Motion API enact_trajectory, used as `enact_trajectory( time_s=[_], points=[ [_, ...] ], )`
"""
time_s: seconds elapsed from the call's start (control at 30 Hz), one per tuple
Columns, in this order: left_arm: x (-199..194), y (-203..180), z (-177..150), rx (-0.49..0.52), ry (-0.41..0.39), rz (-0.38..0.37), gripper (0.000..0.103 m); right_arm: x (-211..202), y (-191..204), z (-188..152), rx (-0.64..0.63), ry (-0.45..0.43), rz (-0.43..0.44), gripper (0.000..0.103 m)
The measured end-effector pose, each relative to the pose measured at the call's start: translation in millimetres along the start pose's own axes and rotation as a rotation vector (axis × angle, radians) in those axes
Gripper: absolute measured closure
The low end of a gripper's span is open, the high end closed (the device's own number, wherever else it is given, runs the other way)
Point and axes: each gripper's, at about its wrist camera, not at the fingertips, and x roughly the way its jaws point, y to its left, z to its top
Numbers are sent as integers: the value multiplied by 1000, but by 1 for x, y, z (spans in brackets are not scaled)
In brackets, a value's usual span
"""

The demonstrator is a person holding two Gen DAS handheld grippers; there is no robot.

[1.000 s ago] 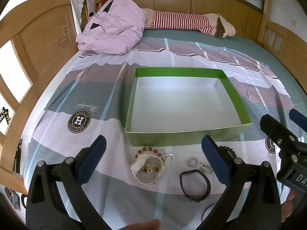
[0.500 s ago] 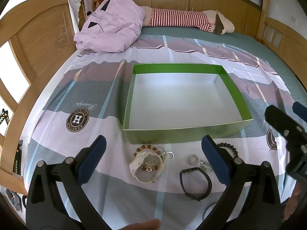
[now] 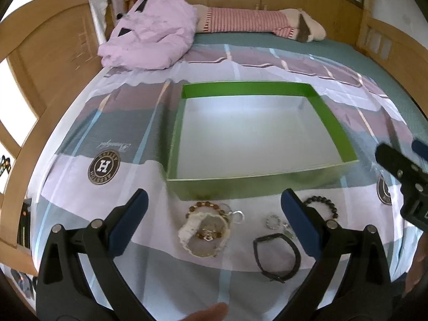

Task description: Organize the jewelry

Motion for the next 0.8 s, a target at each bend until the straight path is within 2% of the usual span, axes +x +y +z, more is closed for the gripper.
enact_trajectory(
  time_s=[0.17, 0.2, 0.27, 0.3, 0.33, 0.37, 0.43, 0.5, 0.53, 0.63, 0.73, 0.8],
  points=[
    [2, 12, 4, -41, 11, -26, 3, 0, 4, -1, -24, 2, -30, 1],
    [2, 13, 5, -41, 8, -30, 7, 2, 5, -2, -24, 13, -21, 1],
    [1, 16, 6, -27, 13, -56, 35, 8, 6, -5, -21, 61, 39, 11],
    [3, 19, 7, -13, 34, -78, 40, 16, 8, -7, -34, 112, 57, 26],
    [5, 21, 7, -14, 49, -89, 50, 22, 11, -11, -48, 147, 68, 44],
    [7, 25, 7, -21, 67, -96, 55, 29, 13, -14, -53, 174, 82, 51],
    [13, 37, 8, -49, 110, -127, 55, 37, 18, -22, -59, 237, 137, 72],
    [21, 51, 7, -85, 165, -181, 55, 46, 30, -33, -87, 330, 243, 74],
    [24, 55, 6, -90, 180, -187, 55, 48, 36, -38, -108, 354, 267, 74],
    [30, 62, 2, -92, 210, -168, 54, 55, 59, -54, -218, 416, 279, 74],
    [41, 60, -6, -65, 266, -178, 53, 68, 73, -70, -261, 481, 293, 74],
    [48, 57, -11, -43, 294, -176, 53, 79, 78, -79, -287, 508, 270, 74]
  ],
)
